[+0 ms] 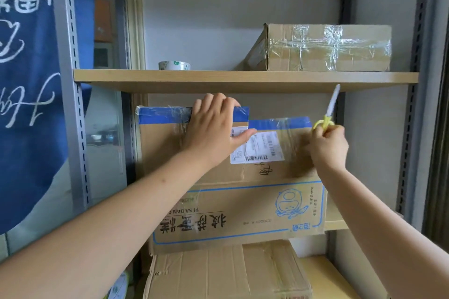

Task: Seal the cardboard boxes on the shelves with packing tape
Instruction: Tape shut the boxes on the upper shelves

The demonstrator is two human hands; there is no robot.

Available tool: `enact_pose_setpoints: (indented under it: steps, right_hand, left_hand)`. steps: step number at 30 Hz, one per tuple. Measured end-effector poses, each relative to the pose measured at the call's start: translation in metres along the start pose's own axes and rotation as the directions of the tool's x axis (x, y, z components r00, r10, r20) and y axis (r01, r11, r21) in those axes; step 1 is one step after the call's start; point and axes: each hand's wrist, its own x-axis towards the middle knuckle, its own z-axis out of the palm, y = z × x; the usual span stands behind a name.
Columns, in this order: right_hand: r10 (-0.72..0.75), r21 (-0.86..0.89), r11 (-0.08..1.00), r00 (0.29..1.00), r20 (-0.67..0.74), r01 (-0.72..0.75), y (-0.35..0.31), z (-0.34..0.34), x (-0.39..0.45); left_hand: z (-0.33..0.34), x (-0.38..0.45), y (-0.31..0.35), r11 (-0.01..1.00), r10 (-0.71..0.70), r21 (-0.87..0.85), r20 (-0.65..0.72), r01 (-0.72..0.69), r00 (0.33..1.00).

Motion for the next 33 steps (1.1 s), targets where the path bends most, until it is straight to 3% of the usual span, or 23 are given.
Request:
enact_pose_setpoints:
  steps: [2, 5, 9, 12, 20, 22, 25, 28, 33]
  right_hand:
    - [-0.027, 0.191, 0.981, 0.999, -0.032, 0.033, -0.004, -0.008, -0.002]
    - [-0.056, 0.329, 0.943, 0.998, -0.004, 0.054, -0.001, -0.014, -0.004]
    - [-0.064, 0.373, 0.927, 0.997, 0.038, 0.045, 0.004, -0.018, -0.004]
    - [-0.049, 0.406, 0.914, 0.995, 0.081, 0.012, 0.005, -0.021, 0.000]
    - [-0.063, 0.452, 0.890, 0.967, 0.247, -0.057, 0.014, -0.032, 0.019]
    - [-0.058, 0.332, 0.943, 0.975, 0.214, -0.017, 0.027, -0.040, 0.020]
    - [0.047, -0.176, 0.984, 0.990, 0.130, -0.024, 0.069, -0.053, 0.019]
    - [0.216, -0.588, 0.805, 0.962, 0.169, -0.078, 0.122, -0.058, 0.012]
    - [0.119, -0.846, 0.482, 0.940, 0.319, 0.227, 0.164, -0.049, -0.001]
  left_hand:
    - [0.001, 0.014, 0.003, 0.994, -0.108, 0.037, 0.144, 0.104, 0.984]
    - [-0.001, 0.040, 0.007, 0.984, -0.168, 0.003, 0.366, 0.179, 0.915]
    - [-0.014, 0.071, 0.000, 0.917, -0.030, -0.272, 0.680, 0.290, 0.733]
    - [-0.021, 0.081, -0.006, 0.900, 0.051, -0.337, 0.711, 0.277, 0.701]
    - [-0.008, 0.089, -0.011, 0.902, -0.006, -0.353, 0.567, 0.250, 0.824]
    - [-0.001, 0.083, -0.010, 0.904, -0.005, -0.349, 0.568, 0.246, 0.823]
    - [0.011, 0.071, -0.008, 0.910, -0.001, -0.339, 0.573, 0.238, 0.820]
    - [0.018, 0.070, -0.008, 0.934, -0.026, -0.279, 0.566, 0.221, 0.824]
    - [0.021, 0.066, -0.010, 0.932, -0.023, -0.295, 0.533, 0.212, 0.846]
